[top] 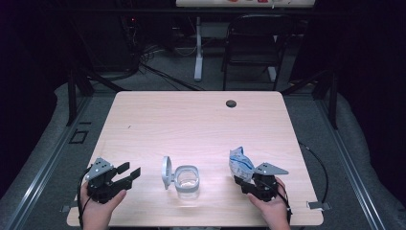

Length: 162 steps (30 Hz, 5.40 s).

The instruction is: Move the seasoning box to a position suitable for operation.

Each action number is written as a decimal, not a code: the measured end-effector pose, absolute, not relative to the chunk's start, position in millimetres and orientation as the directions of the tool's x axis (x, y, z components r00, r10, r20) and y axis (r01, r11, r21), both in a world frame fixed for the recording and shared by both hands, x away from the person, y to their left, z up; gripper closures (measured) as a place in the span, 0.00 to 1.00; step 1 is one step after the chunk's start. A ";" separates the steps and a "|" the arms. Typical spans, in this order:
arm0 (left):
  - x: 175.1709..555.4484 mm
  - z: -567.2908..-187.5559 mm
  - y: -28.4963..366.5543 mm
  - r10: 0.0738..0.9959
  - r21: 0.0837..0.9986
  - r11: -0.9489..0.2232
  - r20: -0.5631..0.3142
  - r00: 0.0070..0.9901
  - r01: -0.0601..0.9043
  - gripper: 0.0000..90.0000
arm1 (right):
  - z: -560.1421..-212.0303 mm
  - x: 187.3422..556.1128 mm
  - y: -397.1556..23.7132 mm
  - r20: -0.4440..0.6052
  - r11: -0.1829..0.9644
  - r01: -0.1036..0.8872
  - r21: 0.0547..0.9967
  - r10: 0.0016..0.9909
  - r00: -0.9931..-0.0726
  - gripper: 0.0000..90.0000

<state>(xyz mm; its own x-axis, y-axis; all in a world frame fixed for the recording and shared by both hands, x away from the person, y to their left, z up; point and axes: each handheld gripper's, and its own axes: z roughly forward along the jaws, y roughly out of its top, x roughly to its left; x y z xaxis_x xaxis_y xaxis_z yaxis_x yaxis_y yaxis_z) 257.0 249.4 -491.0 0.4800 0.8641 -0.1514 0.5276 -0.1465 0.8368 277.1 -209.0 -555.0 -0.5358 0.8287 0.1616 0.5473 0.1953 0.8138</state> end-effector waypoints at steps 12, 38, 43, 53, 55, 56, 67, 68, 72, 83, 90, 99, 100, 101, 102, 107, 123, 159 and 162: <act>257.7 -492.0 249.3 0.864 0.834 -0.149 -0.151 0.480 0.531 0.56 | -552.7 287.5 -207.3 0.104 0.241 0.539 0.807 0.841 -0.531 0.59; 258.0 -491.8 249.6 0.865 0.835 -0.148 -0.151 0.479 0.530 0.56 | -533.5 297.1 -184.0 -0.124 0.414 0.415 0.810 0.813 -0.569 0.59; 257.8 -491.3 249.9 0.865 0.834 -0.150 -0.150 0.479 0.531 0.56 | -530.5 298.6 -178.6 -0.149 0.431 0.401 0.808 0.808 -0.570 0.59; 257.9 -491.2 250.4 0.865 0.834 -0.150 -0.149 0.480 0.530 0.56 | -524.2 301.7 -171.4 -0.183 0.464 0.389 0.796 0.797 -0.576 0.59; 258.0 -491.3 250.5 0.865 0.834 -0.151 -0.149 0.480 0.530 0.56 | -523.4 302.3 -170.0 -0.194 0.474 0.381 0.794 0.791 -0.580 0.59; 258.0 -491.4 250.4 0.865 0.834 -0.151 -0.148 0.480 0.531 0.56 | -523.3 302.4 -168.7 -0.195 0.472 0.378 0.797 0.792 -0.579 0.59; 258.1 -491.6 250.7 0.865 0.835 -0.146 -0.153 0.478 0.531 0.56 | -521.0 301.6 -156.8 -0.269 0.539 0.333 0.774 0.756 -0.597 0.59; 258.2 -491.6 250.7 0.865 0.834 -0.146 -0.153 0.478 0.531 0.56 | -520.6 301.5 -156.3 -0.277 0.548 0.328 0.770 0.749 -0.602 0.59; 258.2 -491.6 250.8 0.866 0.833 -0.147 -0.152 0.476 0.533 0.55 | -520.1 300.1 -153.5 -0.330 0.580 0.299 0.758 0.736 -0.591 0.59; 258.2 -491.8 250.7 0.865 0.835 -0.147 -0.152 0.478 0.531 0.55 | -519.4 295.4 -145.5 -0.455 0.672 0.229 0.705 0.675 -0.581 0.59; 258.5 -492.0 250.9 0.865 0.834 -0.146 -0.154 0.479 0.532 0.55 | -519.9 293.3 -140.7 -0.498 0.705 0.202 0.680 0.647 -0.577 0.59; 258.6 -492.2 251.1 0.865 0.833 -0.150 -0.151 0.479 0.533 0.55 | -519.2 292.1 -138.1 -0.539 0.731 0.179 0.658 0.624 -0.566 0.59; 258.6 -492.4 250.9 0.864 0.833 -0.147 -0.154 0.479 0.533 0.55 | -518.9 291.8 -137.9 -0.544 0.736 0.177 0.654 0.620 -0.566 0.59; 258.6 -492.4 250.8 0.864 0.834 -0.147 -0.154 0.479 0.532 0.56 | -518.5 291.4 -137.8 -0.550 0.740 0.176 0.649 0.617 -0.563 0.59; 258.6 -492.3 250.7 0.864 0.834 -0.147 -0.153 0.479 0.532 0.55 | -518.7 291.1 -137.6 -0.552 0.740 0.172 0.650 0.616 -0.562 0.59; 258.5 -492.0 250.8 0.864 0.834 -0.146 -0.154 0.479 0.532 0.55 | -518.4 291.0 -135.8 -0.571 0.757 0.165 0.632 0.600 -0.560 0.59; 258.3 -491.6 251.3 0.866 0.833 -0.146 -0.153 0.477 0.533 0.55 | -517.4 289.4 -130.9 -0.630 0.800 0.134 0.585 0.553 -0.546 0.59; 258.6 -491.9 251.2 0.866 0.834 -0.148 -0.151 0.477 0.532 0.55 | -519.5 286.7 -127.0 -0.765 0.882 0.051 0.468 0.433 -0.476 0.60; 258.7 -492.1 251.2 0.865 0.835 -0.146 -0.153 0.478 0.531 0.55 | -519.2 286.7 -127.1 -0.771 0.884 0.049 0.464 0.431 -0.468 0.60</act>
